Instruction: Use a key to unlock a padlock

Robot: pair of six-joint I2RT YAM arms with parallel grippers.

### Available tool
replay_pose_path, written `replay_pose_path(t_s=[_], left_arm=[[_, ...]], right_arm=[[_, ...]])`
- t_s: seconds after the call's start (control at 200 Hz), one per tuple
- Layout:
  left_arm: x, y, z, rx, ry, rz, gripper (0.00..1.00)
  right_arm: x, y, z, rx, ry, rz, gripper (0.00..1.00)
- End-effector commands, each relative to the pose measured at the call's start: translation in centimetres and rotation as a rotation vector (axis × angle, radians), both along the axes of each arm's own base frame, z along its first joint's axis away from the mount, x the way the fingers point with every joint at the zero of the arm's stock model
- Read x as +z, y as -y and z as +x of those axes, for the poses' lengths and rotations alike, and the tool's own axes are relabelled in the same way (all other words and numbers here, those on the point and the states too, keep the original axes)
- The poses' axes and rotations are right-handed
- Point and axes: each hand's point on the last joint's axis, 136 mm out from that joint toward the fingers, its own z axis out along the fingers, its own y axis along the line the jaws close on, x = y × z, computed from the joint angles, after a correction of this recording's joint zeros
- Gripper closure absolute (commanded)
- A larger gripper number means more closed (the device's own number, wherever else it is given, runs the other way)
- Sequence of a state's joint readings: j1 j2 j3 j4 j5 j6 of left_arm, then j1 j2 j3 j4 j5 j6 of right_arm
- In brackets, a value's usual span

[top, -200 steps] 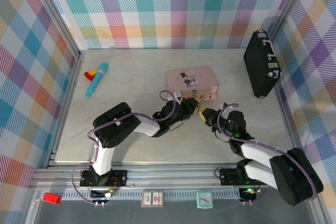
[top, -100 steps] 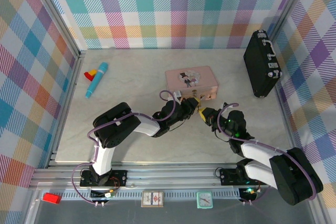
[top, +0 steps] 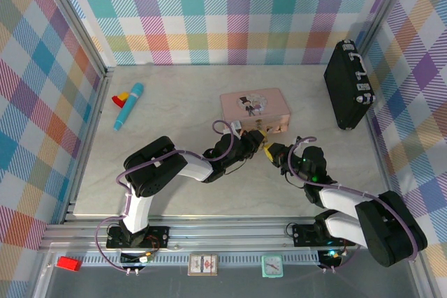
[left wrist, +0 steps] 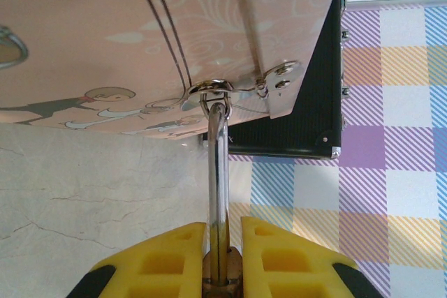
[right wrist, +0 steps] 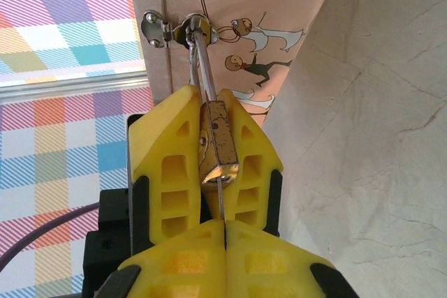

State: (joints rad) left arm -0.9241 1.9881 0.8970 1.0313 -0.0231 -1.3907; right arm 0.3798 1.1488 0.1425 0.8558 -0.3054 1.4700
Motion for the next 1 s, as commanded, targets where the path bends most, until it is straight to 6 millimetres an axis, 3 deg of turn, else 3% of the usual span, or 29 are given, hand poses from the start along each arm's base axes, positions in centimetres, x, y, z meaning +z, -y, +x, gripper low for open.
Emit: replay_pose_path(t_s=[0.0,0.38,0.995], left_arm=[[7.0,1.8,-1.5,-0.074,0.163,-0.182,1.00],[7.2,1.7,-1.7,-0.073,0.166,-0.186,1.00],[7.3,2.0,-2.2,-0.089,0.174,-0.169,1.00]], right_arm=[[1.7,-0.1,0.9,-0.014,0.043,0.027,1.00],[0.9,1.1,0.8,-0.065,0.009,-0.006,1.00],[1.5,1.4,1.5,-0.092,0.025,-0.006,1.00]])
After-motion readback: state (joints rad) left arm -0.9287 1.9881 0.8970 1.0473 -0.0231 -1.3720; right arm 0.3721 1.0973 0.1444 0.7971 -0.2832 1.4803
